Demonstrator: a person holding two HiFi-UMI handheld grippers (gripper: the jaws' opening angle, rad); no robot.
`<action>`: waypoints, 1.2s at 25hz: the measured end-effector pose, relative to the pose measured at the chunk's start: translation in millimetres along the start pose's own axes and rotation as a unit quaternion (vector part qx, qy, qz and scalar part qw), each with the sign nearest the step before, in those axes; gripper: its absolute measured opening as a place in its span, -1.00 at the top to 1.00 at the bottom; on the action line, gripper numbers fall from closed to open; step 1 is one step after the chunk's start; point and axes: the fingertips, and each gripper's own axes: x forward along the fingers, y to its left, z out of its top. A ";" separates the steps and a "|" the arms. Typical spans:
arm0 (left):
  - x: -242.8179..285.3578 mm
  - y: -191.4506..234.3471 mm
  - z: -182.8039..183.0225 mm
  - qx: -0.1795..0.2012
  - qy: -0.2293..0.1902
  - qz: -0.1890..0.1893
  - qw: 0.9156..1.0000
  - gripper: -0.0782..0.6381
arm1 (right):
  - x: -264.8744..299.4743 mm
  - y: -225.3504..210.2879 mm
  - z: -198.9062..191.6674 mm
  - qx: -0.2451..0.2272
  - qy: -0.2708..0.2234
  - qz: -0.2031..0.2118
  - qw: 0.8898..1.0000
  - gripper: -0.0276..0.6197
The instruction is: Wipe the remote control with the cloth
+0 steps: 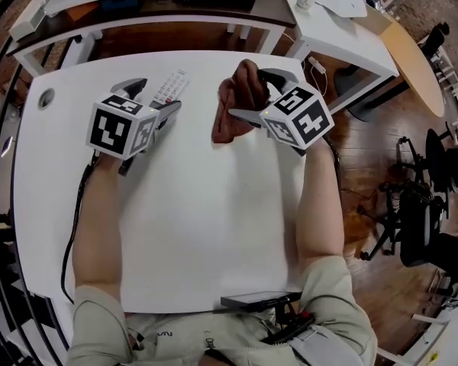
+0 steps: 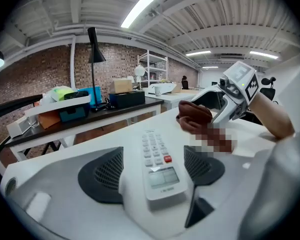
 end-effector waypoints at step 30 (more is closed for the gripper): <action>14.3 -13.0 -9.1 0.017 0.078 -0.042 0.996 0.07 | 11.1 7.4 -14.5 0.071 0.014 0.030 0.997 0.31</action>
